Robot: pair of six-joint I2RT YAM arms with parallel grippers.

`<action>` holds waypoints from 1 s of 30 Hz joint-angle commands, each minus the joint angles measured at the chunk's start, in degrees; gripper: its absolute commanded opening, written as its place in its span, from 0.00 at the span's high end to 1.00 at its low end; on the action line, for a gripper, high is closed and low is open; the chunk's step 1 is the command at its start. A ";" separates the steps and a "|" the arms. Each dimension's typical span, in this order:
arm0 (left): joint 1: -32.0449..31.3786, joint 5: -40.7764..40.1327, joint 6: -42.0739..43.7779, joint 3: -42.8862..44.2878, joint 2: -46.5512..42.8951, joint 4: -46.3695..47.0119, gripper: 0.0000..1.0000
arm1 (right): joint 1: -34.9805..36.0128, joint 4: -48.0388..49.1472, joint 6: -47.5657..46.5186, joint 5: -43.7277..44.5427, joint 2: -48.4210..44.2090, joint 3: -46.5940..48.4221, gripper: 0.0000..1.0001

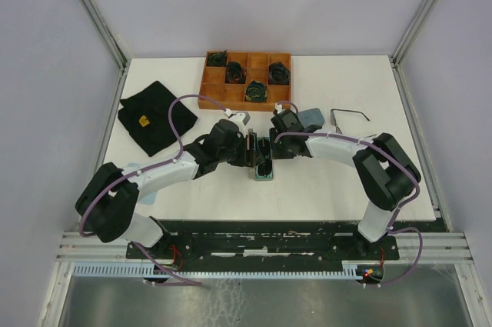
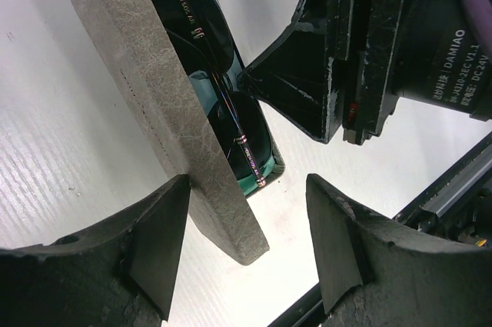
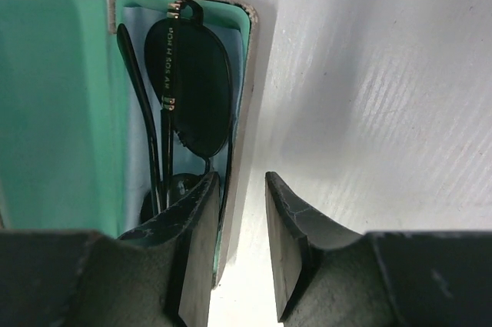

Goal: Organize the sunglasses
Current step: Adjust the sunglasses in the sunglasses case.

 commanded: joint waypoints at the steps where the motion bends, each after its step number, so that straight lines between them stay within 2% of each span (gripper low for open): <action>1: -0.25 -0.37 -0.49 1.04 -1.34 1.30 0.31 | 0.17 0.87 -0.90 0.23 0.84 2.50 0.62; 30: -0.27 0.55 -0.03 1.62 0.05 1.65 0.35 | 0.28 0.13 -1.10 -3.42 6.37 3.74 0.59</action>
